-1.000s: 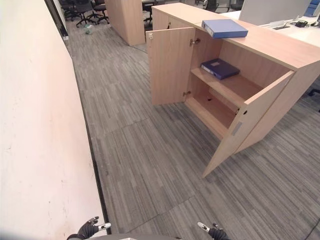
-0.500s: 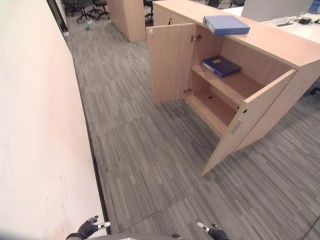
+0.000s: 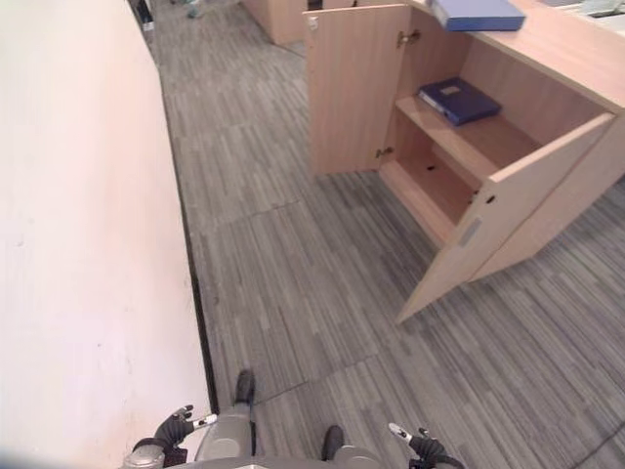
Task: Put the empty folder in the office cabinet
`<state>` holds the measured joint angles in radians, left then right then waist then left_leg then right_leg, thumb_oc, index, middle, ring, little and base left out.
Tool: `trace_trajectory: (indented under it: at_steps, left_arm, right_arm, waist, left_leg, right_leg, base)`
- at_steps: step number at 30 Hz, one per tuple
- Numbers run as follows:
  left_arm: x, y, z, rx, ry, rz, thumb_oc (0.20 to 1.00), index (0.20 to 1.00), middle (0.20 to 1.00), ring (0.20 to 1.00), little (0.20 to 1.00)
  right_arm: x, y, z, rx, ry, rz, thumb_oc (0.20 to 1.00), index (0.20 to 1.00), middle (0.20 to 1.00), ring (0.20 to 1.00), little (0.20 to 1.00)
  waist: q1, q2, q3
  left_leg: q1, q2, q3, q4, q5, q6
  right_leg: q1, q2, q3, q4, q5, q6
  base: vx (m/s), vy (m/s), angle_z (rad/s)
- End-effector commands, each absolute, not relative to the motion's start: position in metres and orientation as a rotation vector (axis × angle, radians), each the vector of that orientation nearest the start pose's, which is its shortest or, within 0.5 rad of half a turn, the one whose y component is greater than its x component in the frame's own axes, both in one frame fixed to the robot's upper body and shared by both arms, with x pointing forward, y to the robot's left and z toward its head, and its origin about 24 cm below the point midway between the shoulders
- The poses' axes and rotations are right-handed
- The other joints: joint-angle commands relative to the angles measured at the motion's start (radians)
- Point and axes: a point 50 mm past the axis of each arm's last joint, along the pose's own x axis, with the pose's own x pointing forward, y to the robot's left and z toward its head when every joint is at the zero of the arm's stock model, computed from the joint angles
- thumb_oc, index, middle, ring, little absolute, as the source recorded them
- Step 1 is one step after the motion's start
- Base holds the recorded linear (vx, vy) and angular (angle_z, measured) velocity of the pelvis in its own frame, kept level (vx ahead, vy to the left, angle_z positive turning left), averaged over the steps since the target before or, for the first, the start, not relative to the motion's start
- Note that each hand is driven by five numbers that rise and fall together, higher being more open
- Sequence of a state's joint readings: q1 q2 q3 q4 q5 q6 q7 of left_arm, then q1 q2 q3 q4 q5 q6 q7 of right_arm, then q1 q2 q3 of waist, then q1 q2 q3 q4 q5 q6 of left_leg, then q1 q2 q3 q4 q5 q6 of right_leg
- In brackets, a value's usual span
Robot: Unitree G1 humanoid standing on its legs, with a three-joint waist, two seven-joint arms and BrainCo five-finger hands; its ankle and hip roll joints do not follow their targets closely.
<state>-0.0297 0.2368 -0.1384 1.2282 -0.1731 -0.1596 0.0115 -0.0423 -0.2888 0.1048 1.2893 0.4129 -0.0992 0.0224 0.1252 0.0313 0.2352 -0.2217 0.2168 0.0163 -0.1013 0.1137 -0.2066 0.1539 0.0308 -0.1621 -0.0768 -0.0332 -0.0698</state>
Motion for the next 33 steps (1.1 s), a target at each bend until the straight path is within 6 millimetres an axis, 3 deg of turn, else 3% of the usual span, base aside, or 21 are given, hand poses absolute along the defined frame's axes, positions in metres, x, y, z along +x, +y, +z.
trace_trajectory:
  at_steps: [1,4,8,12,13,14,16,17,18,19,21,22,24,25,26,27,28,29,31,33]
  left_arm:
    - [0.110,0.249,-0.148,0.178,1.020,0.173,1.000,1.000,1.000,1.000,1.000]
    - [0.100,0.256,-0.150,0.170,1.047,0.214,1.000,1.000,1.000,1.000,1.000]
    - [0.091,0.259,-0.152,0.158,1.077,0.248,1.000,1.000,1.000,1.000,1.000]
    - [0.085,0.261,-0.153,0.176,1.098,0.242,1.000,1.000,1.000,1.000,1.000]
    - [0.089,0.267,-0.149,0.208,1.085,0.230,1.000,1.000,1.000,1.000,1.000]
    - [0.091,0.269,-0.148,0.219,1.078,0.223,1.000,1.000,1.000,1.000,1.000]
    - [0.105,0.273,-0.143,0.241,1.038,0.215,1.000,1.000,1.000,1.000,1.000]
    - [0.116,0.277,-0.138,0.253,1.004,0.215,1.000,1.000,1.000,1.000,1.000]
    - [0.129,0.280,-0.132,0.253,0.962,0.230,1.000,1.000,1.000,1.000,1.000]
    - [0.132,0.280,-0.131,0.254,0.948,0.233,1.000,1.000,1.000,1.000,1.000]
    - [0.140,0.279,-0.128,0.247,0.923,0.235,1.000,1.000,1.000,1.000,1.000]
    - [0.141,0.277,-0.128,0.252,0.918,0.225,1.000,1.000,1.000,1.000,1.000]
    - [0.141,0.277,-0.128,0.252,0.919,0.225,1.000,1.000,1.000,1.000,1.000]
    - [0.142,0.274,-0.128,0.261,0.913,0.199,1.000,1.000,1.000,1.000,1.000]
    - [0.142,0.274,-0.128,0.261,0.914,0.199,1.000,1.000,1.000,1.000,1.000]
    - [0.142,0.273,-0.129,0.263,0.915,0.192,1.000,1.000,1.000,1.000,1.000]
    - [0.139,0.269,-0.132,0.269,0.932,0.175,1.000,1.000,1.000,1.000,1.000]
    - [0.138,0.269,-0.132,0.268,0.934,0.174,1.000,1.000,1.000,1.000,1.000]
    - [0.137,0.264,-0.134,0.272,0.938,0.150,1.000,1.000,1.000,1.000,1.000]
    - [0.134,0.256,-0.137,0.274,0.947,0.110,1.000,1.000,1.000,1.000,1.000]
  right_arm:
    - [0.092,-0.276,-0.148,0.047,1.079,-0.401,1.000,1.000,1.000,1.000,1.000]
    - [0.088,-0.274,-0.149,0.035,1.099,-0.389,1.000,1.000,1.000,1.000,1.000]
    - [0.084,-0.272,-0.151,0.033,1.119,-0.388,1.000,1.000,1.000,1.000,1.000]
    - [0.075,-0.268,-0.154,0.057,1.140,-0.396,1.000,1.000,1.000,1.000,1.000]
    - [0.071,-0.263,-0.157,0.076,1.154,-0.396,1.000,1.000,1.000,1.000,1.000]
    - [0.068,-0.261,-0.158,0.079,1.163,-0.393,1.000,1.000,1.000,1.000,1.000]
    - [0.077,-0.261,-0.156,0.101,1.129,-0.395,1.000,1.000,1.000,1.000,1.000]
    - [0.086,-0.262,-0.154,0.118,1.099,-0.406,1.000,1.000,1.000,1.000,1.000]
    - [0.098,-0.265,-0.150,0.122,1.062,-0.425,1.000,1.000,1.000,1.000,1.000]
    - [0.102,-0.266,-0.149,0.121,1.048,-0.424,1.000,1.000,1.000,1.000,1.000]
    - [0.111,-0.263,-0.147,0.118,1.016,-0.409,1.000,1.000,1.000,1.000,1.000]
    - [0.106,-0.264,-0.148,0.110,1.035,-0.410,1.000,1.000,1.000,1.000,1.000]
    - [0.105,-0.264,-0.148,0.109,1.036,-0.410,1.000,1.000,1.000,1.000,1.000]
    - [0.089,-0.266,-0.152,0.089,1.089,-0.423,1.000,1.000,1.000,1.000,1.000]
    - [0.088,-0.265,-0.152,0.089,1.090,-0.422,1.000,1.000,1.000,1.000,1.000]
    - [0.084,-0.266,-0.153,0.086,1.106,-0.428,1.000,1.000,1.000,1.000,1.000]
    - [0.072,-0.264,-0.156,0.091,1.141,-0.439,1.000,1.000,1.000,1.000,1.000]
    - [0.071,-0.264,-0.156,0.090,1.142,-0.439,1.000,1.000,1.000,1.000,1.000]
    - [0.064,-0.262,-0.159,0.092,1.167,-0.439,1.000,1.000,1.000,1.000,1.000]
    - [0.056,-0.262,-0.160,0.087,1.188,-0.439,1.000,1.000,1.000,1.000,1.000]
  waist:
    - [0.010,-0.007,-0.019]
    - [0.037,-0.004,-0.022]
    - [0.057,-0.012,-0.036]
    - [0.062,-0.029,-0.064]
    - [0.063,-0.057,-0.087]
    - [0.064,-0.070,-0.096]
    - [0.067,-0.093,-0.110]
    - [0.062,-0.086,-0.102]
    - [0.045,-0.051,-0.067]
    - [0.038,-0.029,-0.051]
    - [-0.012,0.019,-0.024]
    - [-0.036,0.022,-0.009]
    - [-0.039,0.020,-0.003]
    - [-0.060,0.009,0.005]
    - [-0.063,0.011,0.009]
    - [-0.070,0.008,0.009]
    - [-0.090,0.002,0.003]
    - [-0.089,0.007,0.007]
    - [-0.113,0.014,-0.001]
    - [-0.138,0.025,0.000]
  left_leg:
    - [-0.068,0.030,-0.009,0.060,0.080,0.061]
    - [-0.104,0.104,-0.067,0.062,0.099,0.045]
    - [-0.112,0.123,-0.099,0.069,0.098,0.031]
    - [-0.147,0.112,-0.093,0.120,0.124,0.018]
    - [-0.182,0.076,-0.071,0.233,0.133,0.018]
    - [-0.199,0.057,-0.060,0.269,0.119,0.027]
    - [-0.200,0.008,-0.021,0.305,0.051,0.077]
    - [-0.175,-0.017,-0.005,0.303,0.005,0.116]
    - [-0.104,-0.032,0.019,0.287,-0.041,0.161]
    - [-0.068,-0.030,0.033,0.276,-0.054,0.175]
    - [0.058,-0.059,0.059,0.199,-0.071,0.206]
    - [0.113,-0.089,0.079,0.170,-0.084,0.210]
    - [0.123,-0.093,0.077,0.166,-0.086,0.210]
    - [0.189,-0.119,0.118,0.130,-0.119,0.200]
    - [0.197,-0.116,0.115,0.127,-0.119,0.198]
    - [0.220,-0.129,0.127,0.116,-0.132,0.195]
    - [0.275,-0.144,0.154,0.090,-0.160,0.185]
    - [0.286,-0.140,0.155,0.087,-0.165,0.184]
    - [0.346,-0.149,0.176,0.070,-0.204,0.175]
    - [0.383,-0.157,0.206,0.072,-0.223,0.175]
  right_leg:
    - [0.125,-0.053,0.095,0.202,-0.286,0.113]
    - [0.156,-0.066,0.165,0.268,-0.363,0.121]
    - [0.197,-0.098,0.197,0.255,-0.383,0.145]
    - [0.216,-0.150,0.206,0.229,-0.363,0.180]
    - [0.199,-0.201,0.200,0.231,-0.283,0.224]
    - [0.188,-0.217,0.200,0.242,-0.242,0.241]
    - [0.113,-0.257,0.208,0.359,-0.047,0.281]
    - [0.034,-0.264,0.208,0.508,0.109,0.284]
    - [-0.078,-0.286,0.161,0.688,0.198,0.283]
    - [-0.121,-0.300,0.119,0.755,0.224,0.288]
    - [-0.274,-0.222,0.054,0.837,0.100,0.271]
    - [-0.325,-0.200,-0.014,0.743,0.061,0.270]
    - [-0.316,-0.204,-0.017,0.744,0.055,0.271]
    - [-0.338,-0.236,-0.167,0.525,0.010,0.238]
    - [-0.327,-0.232,-0.171,0.519,0.010,0.237]
    - [-0.349,-0.245,-0.208,0.462,0.027,0.233]
    - [-0.378,-0.269,-0.298,0.369,0.074,0.235]
    - [-0.369,-0.265,-0.298,0.369,0.070,0.237]
    - [-0.391,-0.287,-0.365,0.336,0.091,0.251]
    - [-0.396,-0.304,-0.411,0.324,0.110,0.233]
  base:
    - [0.33,0.130,-0.72]
    - [0.38,0.210,-0.44]
    - [0.30,0.228,-0.61]
    - [0.27,0.297,-0.26]
    - [0.48,0.552,0.03]
    - [0.55,0.633,0.05]
    - [0.36,0.487,0.03]
    - [0.31,0.629,0.15]
    - [0.31,0.667,-0.03]
    - [0.37,0.700,-0.06]
    - [0.44,0.560,-0.17]
    - [0.32,0.296,-0.44]
    - [0.24,0.108,-0.43]
    - [0.27,0.063,0.14]
    - [0.36,0.072,0.35]
    - [0.32,0.020,0.11]
    - [0.33,0.025,0.00]
    - [0.35,0.044,0.08]
    - [0.32,0.044,-0.05]
    - [0.34,0.003,-0.51]
